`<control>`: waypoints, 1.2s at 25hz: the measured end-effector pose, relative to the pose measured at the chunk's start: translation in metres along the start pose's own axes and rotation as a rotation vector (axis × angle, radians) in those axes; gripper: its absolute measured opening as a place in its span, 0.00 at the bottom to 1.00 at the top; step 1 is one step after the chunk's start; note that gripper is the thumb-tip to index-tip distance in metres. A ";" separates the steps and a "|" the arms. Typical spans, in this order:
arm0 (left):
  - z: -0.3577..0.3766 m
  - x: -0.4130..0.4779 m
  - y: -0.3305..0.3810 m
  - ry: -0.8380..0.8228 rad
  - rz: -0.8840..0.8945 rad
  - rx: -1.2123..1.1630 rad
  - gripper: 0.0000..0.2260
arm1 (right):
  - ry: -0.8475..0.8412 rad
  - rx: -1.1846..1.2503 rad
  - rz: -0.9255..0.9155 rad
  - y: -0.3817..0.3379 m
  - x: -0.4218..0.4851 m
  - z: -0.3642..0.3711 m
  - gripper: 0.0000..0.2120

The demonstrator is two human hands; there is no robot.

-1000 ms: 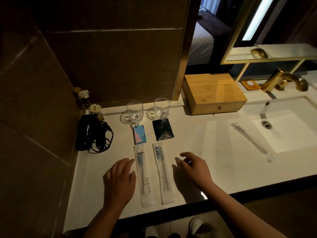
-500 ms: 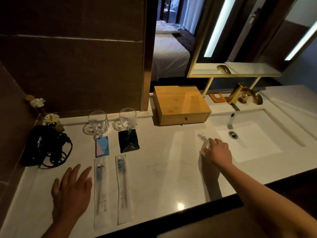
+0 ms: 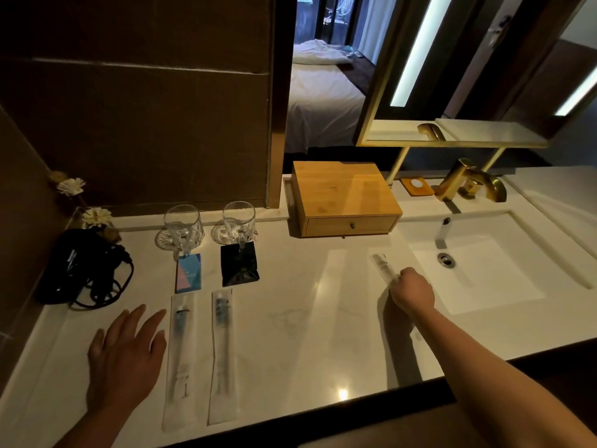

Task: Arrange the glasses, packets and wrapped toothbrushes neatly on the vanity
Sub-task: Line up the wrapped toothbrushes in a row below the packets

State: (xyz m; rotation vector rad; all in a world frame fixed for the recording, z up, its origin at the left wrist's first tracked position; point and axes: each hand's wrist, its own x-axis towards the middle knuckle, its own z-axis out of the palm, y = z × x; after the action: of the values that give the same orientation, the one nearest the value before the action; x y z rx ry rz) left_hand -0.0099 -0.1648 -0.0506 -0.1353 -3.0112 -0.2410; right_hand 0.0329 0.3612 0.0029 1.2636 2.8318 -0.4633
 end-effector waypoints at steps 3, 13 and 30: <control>0.000 0.000 -0.001 -0.004 0.010 0.002 0.26 | -0.149 0.083 0.064 0.000 0.011 -0.004 0.08; 0.000 -0.002 -0.002 0.001 0.015 -0.019 0.27 | -0.139 0.112 0.037 -0.019 -0.005 -0.011 0.20; -0.006 -0.002 0.000 -0.022 0.000 -0.052 0.27 | -0.409 0.390 -0.335 -0.140 -0.167 0.045 0.11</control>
State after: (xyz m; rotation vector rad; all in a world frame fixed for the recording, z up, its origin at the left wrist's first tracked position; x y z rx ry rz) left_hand -0.0069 -0.1658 -0.0453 -0.1441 -3.0280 -0.3201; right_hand 0.0385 0.1390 0.0181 0.6091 2.6637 -1.1777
